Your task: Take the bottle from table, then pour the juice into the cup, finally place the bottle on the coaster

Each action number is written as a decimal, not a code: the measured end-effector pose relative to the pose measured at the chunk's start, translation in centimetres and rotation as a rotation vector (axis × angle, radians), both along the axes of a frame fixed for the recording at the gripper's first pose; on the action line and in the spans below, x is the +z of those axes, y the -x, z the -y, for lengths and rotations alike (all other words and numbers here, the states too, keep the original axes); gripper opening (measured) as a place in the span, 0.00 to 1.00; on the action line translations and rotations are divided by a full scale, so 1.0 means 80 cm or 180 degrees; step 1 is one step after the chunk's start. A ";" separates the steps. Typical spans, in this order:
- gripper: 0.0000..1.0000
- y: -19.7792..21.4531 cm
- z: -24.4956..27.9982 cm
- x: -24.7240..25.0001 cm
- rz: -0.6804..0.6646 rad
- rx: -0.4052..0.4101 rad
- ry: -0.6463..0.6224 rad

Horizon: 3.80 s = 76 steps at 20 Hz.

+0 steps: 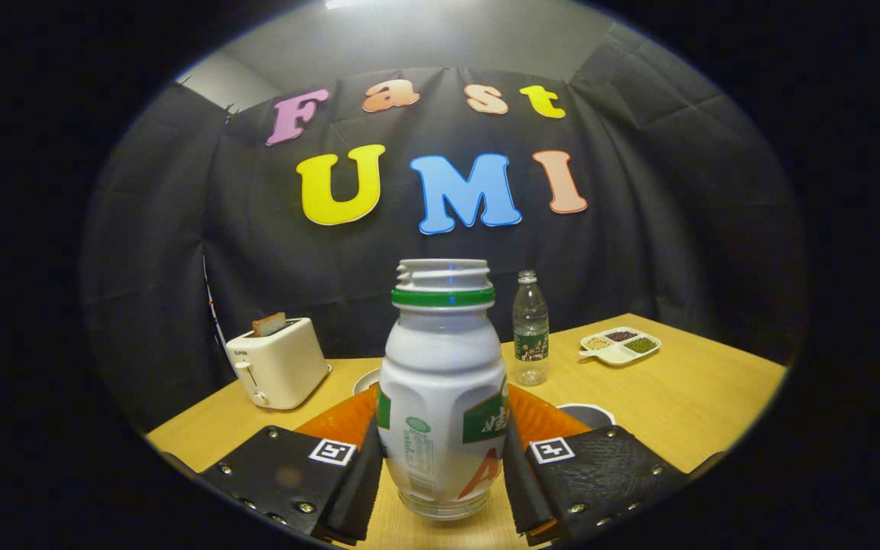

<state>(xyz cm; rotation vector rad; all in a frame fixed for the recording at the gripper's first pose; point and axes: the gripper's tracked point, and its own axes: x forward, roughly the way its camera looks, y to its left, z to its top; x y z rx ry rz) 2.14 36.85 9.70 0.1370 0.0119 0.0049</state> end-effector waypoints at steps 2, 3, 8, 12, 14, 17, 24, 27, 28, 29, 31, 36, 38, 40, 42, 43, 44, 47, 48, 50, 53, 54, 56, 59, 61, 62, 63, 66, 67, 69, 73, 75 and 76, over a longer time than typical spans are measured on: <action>0.68 -0.004 -0.011 0.006 0.0038 0.0040 0.0164; 0.68 -0.007 -0.017 0.007 0.0039 0.0059 0.0215; 0.68 -0.025 -0.022 -0.003 0.0069 0.0104 0.0218; 0.68 -0.042 -0.020 -0.011 0.0090 0.0099 0.0215; 0.68 -0.052 -0.021 -0.018 0.0071 0.0099 0.0252; 0.68 -0.064 -0.024 -0.025 0.0051 0.0119 0.0291; 0.68 -0.091 -0.020 -0.040 0.0061 0.0132 0.0379; 0.68 -0.101 -0.016 -0.048 0.0030 0.0116 0.0416; 0.68 -0.104 -0.014 -0.053 0.0009 0.0104 0.0416; 0.68 -0.107 -0.011 -0.056 0.0000 0.0094 0.0406; 0.68 -0.112 -0.012 -0.059 0.0011 0.0119 0.0355; 0.68 -0.119 -0.006 -0.065 -0.0006 0.0109 0.0358; 0.68 -0.121 -0.006 -0.066 0.0017 0.0112 0.0335; 0.68 -0.120 -0.006 -0.066 0.0017 0.0114 0.0332; 0.68 -0.122 -0.005 -0.066 0.0015 0.0098 0.0330; 0.68 -0.122 -0.007 -0.066 0.0013 0.0110 0.0337; 0.69 -0.122 -0.009 -0.066 0.0001 0.0111 0.0366; 0.70 -0.121 -0.009 -0.068 -0.0012 0.0115 0.0423; 0.71 -0.122 -0.013 -0.067 -0.0009 0.0122 0.0416; 0.72 -0.122 -0.011 -0.068 -0.0013 0.0114 0.0422; 0.81 -0.122 -0.016 -0.066 0.0022 0.0129 0.0378; 0.84 -0.119 -0.017 -0.066 0.0019 0.0123 0.0366; 0.97 -0.119 -0.016 -0.064 0.0050 0.0122 0.0310; 0.98 -0.114 -0.012 -0.054 0.0130 0.0097 0.0226; 0.98 -0.111 -0.005 -0.048 0.0185 0.0065 0.0207; 0.98 -0.108 -0.003 -0.044 0.0203 0.0051 0.0201; 0.98 -0.106 -0.001 -0.041 0.0215 0.0039 0.0190; 0.98 -0.095 -0.005 -0.030 0.0256 0.0075 0.0148; 0.98 -0.092 -0.006 -0.029 0.0235 0.0064 0.0157; 0.98 -0.084 -0.005 -0.027 0.0184 0.0059 0.0193; 0.98 -0.063 -0.011 -0.006 0.0150 0.0138 0.0148; 0.98 -0.049 -0.010 0.012 0.0187 0.0150 0.0119; 0.98 -0.041 -0.007 0.024 0.0223 0.0139 0.0126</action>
